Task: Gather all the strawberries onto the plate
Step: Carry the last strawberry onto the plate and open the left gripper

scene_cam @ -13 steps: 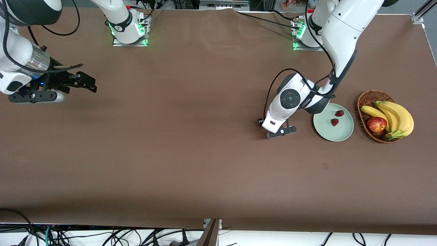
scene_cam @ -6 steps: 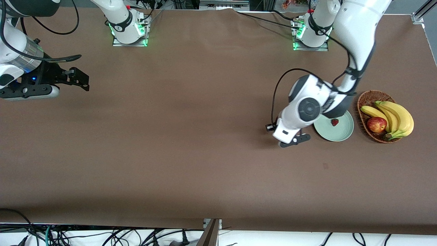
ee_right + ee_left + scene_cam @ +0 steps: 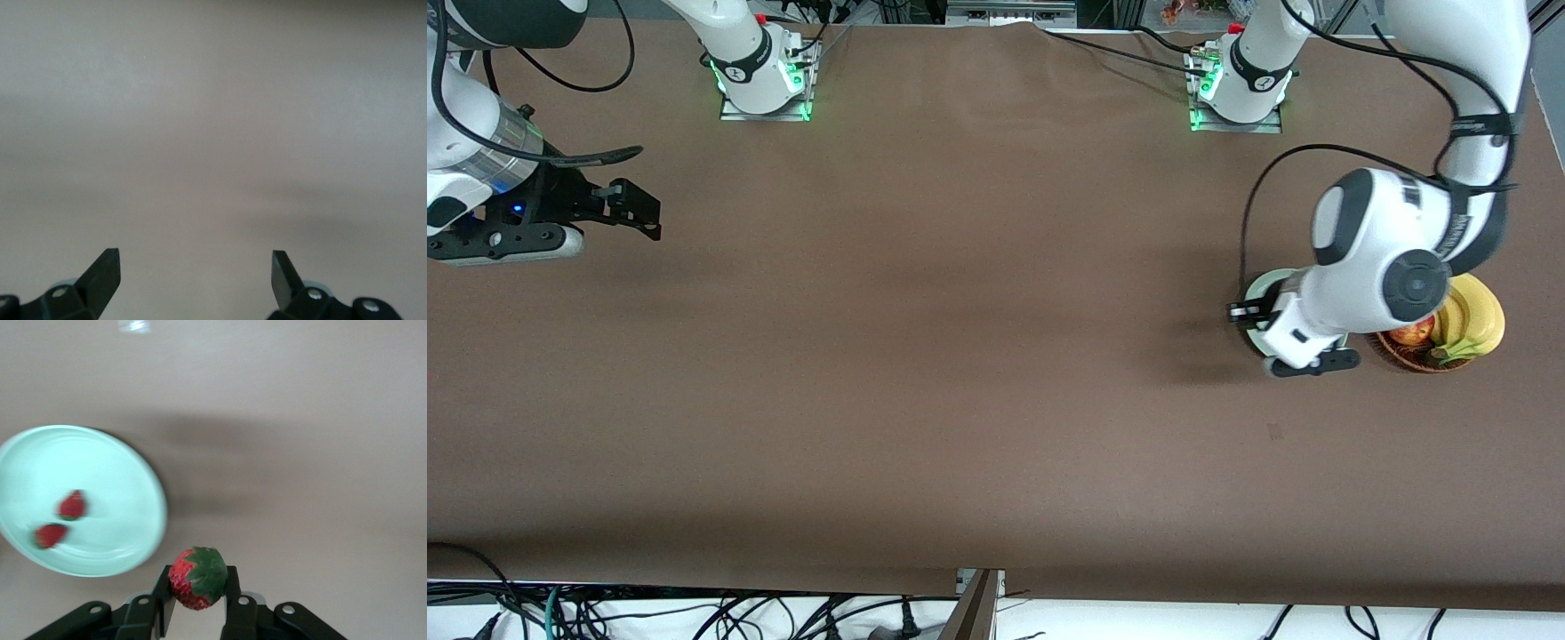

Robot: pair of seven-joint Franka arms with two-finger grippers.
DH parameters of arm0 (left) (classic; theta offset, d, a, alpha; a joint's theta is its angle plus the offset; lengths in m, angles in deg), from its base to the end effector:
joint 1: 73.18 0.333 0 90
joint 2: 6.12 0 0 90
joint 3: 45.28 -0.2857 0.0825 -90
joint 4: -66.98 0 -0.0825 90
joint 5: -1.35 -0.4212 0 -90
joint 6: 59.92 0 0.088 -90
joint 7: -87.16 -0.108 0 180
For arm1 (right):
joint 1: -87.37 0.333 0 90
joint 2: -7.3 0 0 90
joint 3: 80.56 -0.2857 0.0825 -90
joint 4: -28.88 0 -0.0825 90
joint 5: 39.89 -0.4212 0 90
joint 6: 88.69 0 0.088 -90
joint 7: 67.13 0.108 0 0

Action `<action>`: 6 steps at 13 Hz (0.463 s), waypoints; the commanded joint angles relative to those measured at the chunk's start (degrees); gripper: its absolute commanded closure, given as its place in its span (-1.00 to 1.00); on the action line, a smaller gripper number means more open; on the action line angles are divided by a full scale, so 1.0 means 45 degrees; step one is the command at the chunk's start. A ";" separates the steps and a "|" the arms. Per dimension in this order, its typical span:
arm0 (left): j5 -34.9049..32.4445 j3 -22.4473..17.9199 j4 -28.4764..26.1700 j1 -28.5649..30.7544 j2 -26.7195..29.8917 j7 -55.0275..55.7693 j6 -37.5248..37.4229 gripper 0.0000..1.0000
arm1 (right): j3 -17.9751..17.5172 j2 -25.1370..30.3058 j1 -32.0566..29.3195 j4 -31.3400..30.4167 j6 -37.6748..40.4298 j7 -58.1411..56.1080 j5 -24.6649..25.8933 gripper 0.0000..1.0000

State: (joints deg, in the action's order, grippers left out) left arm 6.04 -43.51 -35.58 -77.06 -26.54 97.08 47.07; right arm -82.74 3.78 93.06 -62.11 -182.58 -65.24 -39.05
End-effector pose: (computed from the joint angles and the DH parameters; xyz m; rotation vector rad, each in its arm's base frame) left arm 0.6266 -0.0677 0.2842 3.0583 0.1682 -0.4440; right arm 0.6076 0.0819 0.5533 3.1241 0.1648 -0.0152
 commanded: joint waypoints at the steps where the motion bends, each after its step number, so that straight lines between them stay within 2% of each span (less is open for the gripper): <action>1: 0.0363 -0.1190 -0.1736 0.0002 0.0475 -0.2296 0.1140 1.00 | 0.0014 -0.0173 -0.0111 0.0551 0.0083 -0.0050 0.0107 -0.99; 4: 0.0363 -0.1448 -0.4215 0.0002 0.0339 -0.2965 0.4787 1.00 | -0.0005 -0.0193 -0.0034 0.0571 0.0160 0.0066 0.0028 -0.99; 6: 0.0363 -0.1448 -0.4710 -0.0018 -0.0089 -0.2966 0.6142 1.00 | 0.0014 -0.0193 -0.0091 0.0571 0.0161 0.0047 0.0028 -0.99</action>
State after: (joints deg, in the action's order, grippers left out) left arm 6.13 -49.76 -53.73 -76.46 -27.03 85.55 70.14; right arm -82.52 3.53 92.92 -61.00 -182.57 -65.19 -39.06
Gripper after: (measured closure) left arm 0.665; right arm 0.000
